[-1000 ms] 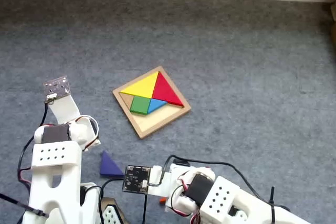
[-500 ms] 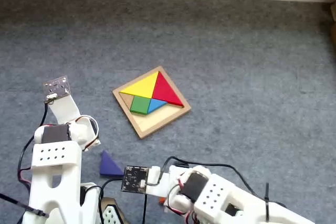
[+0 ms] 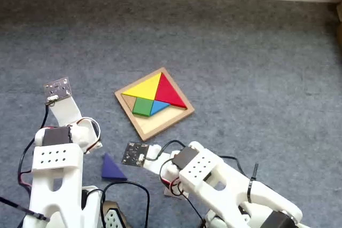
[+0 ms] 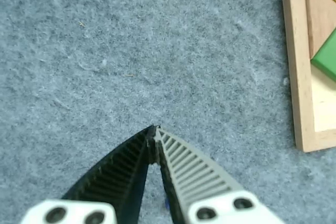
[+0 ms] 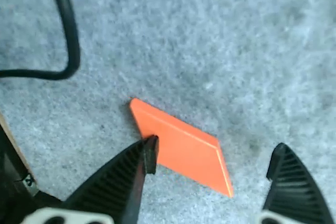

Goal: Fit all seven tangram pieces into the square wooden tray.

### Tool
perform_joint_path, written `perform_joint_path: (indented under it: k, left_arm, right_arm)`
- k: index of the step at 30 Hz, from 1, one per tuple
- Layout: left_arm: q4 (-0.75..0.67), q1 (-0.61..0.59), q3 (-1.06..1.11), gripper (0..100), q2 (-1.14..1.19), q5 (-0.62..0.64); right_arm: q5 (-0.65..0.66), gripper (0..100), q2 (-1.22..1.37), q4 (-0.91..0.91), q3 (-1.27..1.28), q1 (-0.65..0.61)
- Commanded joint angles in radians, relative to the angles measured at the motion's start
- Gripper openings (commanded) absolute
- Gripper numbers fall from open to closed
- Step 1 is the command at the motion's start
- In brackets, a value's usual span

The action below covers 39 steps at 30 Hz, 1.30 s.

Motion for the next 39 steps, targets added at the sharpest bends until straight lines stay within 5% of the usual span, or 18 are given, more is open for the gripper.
perform_joint_path:
  k: [1, 12, 22, 28, 39]
  left_arm:
    - [-0.011, -0.008, -0.002, 1, -0.016, 0.008]
    - [-0.011, -0.008, -0.002, 1, -0.016, 0.008]
    - [-0.011, -0.010, -0.002, 1, -0.016, 0.006]
    - [-0.011, -0.010, 0.005, 1, -0.018, 0.006]
    - [-0.066, -0.010, 0.044, 1, -0.022, 0.006]
  right_arm:
    - [0.011, 32.1, 0.058, -0.025, 0.005, 0.114]
    - [0.008, 32.1, 0.054, -0.206, -0.073, 0.355]
    - [0.015, 32.1, 0.065, 0.131, -0.335, 0.328]
    - [0.006, 32.1, 0.101, 0.130, -0.306, 0.216]
    - [-0.127, 32.1, 0.334, 0.018, -0.309, 0.222]
